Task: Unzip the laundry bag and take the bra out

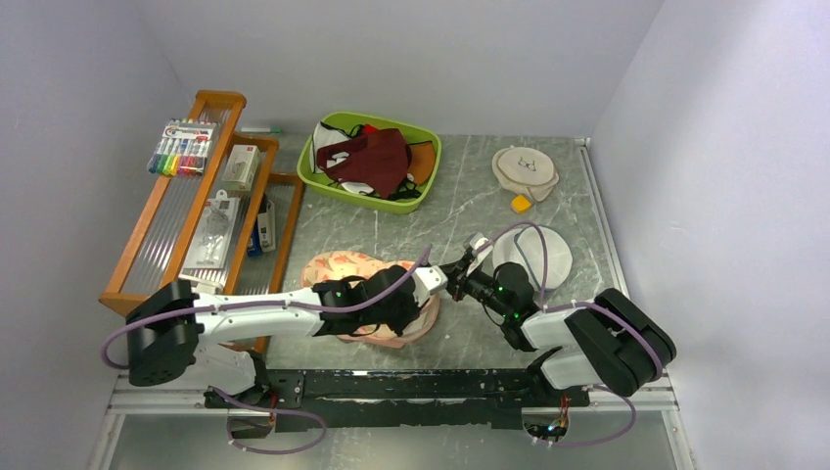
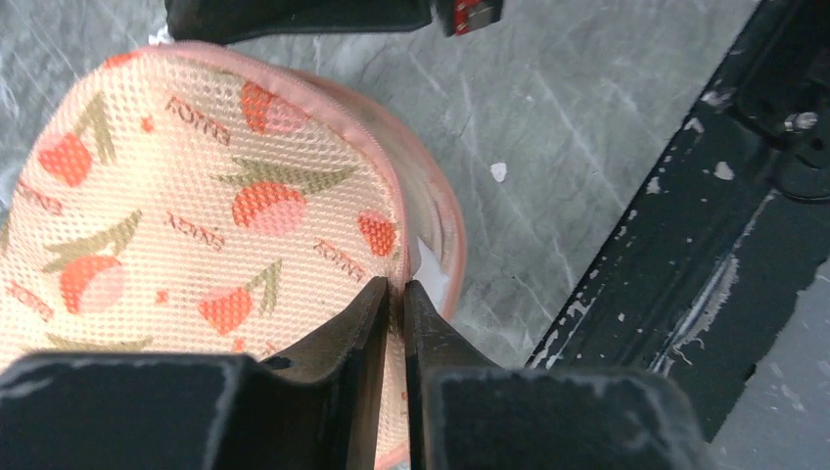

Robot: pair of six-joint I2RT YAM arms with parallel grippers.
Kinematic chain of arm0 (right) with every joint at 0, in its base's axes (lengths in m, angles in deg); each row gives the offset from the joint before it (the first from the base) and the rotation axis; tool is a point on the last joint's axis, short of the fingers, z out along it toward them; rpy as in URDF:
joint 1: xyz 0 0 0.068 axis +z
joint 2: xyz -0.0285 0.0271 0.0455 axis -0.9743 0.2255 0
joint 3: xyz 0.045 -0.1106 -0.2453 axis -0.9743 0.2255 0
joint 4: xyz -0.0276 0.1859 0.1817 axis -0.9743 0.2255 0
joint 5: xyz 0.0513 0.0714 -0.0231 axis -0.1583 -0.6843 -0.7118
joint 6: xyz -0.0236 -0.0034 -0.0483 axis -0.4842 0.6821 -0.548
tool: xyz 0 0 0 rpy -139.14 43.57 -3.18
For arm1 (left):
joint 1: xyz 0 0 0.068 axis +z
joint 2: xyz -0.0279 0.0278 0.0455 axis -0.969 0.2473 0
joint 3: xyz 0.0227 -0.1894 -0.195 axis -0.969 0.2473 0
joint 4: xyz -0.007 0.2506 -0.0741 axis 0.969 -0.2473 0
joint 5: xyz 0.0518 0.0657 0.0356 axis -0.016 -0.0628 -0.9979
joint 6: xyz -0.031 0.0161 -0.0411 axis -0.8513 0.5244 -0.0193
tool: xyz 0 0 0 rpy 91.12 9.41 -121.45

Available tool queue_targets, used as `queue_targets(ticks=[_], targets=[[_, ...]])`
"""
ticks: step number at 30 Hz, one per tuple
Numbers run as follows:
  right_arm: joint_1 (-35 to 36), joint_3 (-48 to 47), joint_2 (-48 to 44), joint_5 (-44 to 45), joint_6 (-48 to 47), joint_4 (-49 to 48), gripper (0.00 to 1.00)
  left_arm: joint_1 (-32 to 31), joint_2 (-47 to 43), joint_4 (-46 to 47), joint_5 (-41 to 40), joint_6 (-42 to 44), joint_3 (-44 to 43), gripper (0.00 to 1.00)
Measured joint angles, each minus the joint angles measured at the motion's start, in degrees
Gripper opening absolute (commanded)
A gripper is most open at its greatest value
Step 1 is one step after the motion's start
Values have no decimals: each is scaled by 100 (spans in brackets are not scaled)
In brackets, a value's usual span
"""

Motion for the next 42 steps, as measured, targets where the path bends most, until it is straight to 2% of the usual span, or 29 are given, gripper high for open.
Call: queue_targets(ticks=[6,10,14,21,28,29,31,35,39,42], targets=[[0,31,-9,7,-72,-13,0,-7,203,-153,-278,-286,-55,38],[0,31,-79,-13,-101,48,0,-7,92,-232,-411,-492,-70,59],[0,22,-81,-61,-96,83,0,-7,-238,-205,-487,-809,22,71],[-9,-46,37,-299,-35,37,0,-7,-409,-173,-579,-1104,164,75],[-9,-46,63,-433,28,-74,0,83,387,-188,-787,-1104,-385,77],[-9,-46,63,-448,31,-74,0,107,472,-186,-813,-1104,-461,76],[-9,-46,61,-463,31,-76,0,146,584,-190,-892,-1102,-575,66],[-9,-46,17,-459,26,-68,0,177,802,-234,-1130,-1093,-785,32],[-9,-46,-26,-439,26,-70,0,179,876,-415,-1209,-1032,-852,9],[-9,-46,-17,-437,28,-70,0,179,852,-525,-1187,-988,-848,7]])
